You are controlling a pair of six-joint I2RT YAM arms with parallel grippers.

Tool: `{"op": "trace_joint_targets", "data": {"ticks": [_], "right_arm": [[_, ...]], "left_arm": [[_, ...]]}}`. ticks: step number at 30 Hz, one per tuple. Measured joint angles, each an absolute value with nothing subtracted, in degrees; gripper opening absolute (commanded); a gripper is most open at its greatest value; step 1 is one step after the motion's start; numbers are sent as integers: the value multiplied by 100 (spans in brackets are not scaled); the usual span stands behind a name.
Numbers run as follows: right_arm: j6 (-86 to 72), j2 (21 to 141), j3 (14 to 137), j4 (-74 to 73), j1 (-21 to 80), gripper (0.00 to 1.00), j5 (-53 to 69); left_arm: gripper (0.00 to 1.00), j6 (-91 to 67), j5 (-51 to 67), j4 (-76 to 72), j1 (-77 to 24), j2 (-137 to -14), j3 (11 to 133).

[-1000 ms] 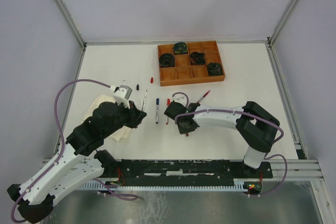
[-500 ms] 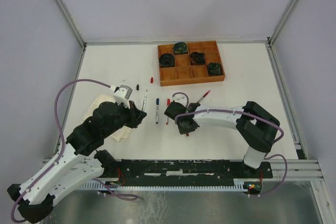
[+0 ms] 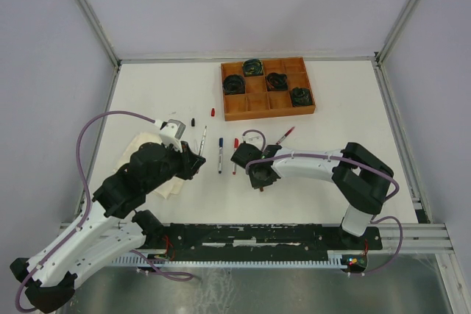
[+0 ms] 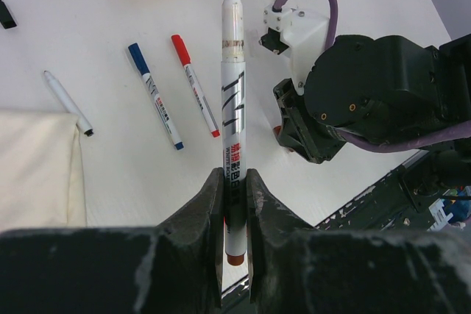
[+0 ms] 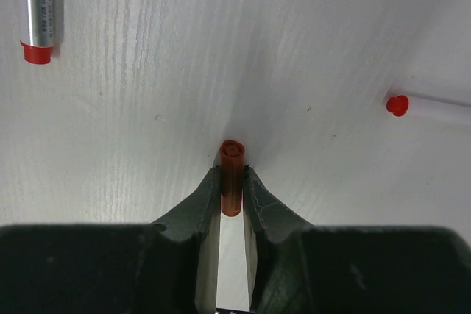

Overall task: Insert the pens into the pen caps
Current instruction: Insert the pen cap onto the pen.

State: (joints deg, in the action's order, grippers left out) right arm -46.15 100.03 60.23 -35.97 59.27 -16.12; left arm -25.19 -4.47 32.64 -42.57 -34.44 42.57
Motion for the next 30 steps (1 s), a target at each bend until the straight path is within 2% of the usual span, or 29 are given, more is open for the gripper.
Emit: {"op": "trace_joint_targets", "data": {"ticks": [13,23,30], "right_arm": [[-4624,9542,5686,-3614,5927,9,-1651],[-4672,7832,5175,-2814,5927,7,-1653],[-5081,6449,4372,-1358,5927,7,-1726]], "left_arm": [[3,-2519,-438,3256,-4257,-3446,4257],[3,-2519,-99,2936,-4257,-3538,4132],[3,-2519,259,2530,-4257,-3535,3942]]}}
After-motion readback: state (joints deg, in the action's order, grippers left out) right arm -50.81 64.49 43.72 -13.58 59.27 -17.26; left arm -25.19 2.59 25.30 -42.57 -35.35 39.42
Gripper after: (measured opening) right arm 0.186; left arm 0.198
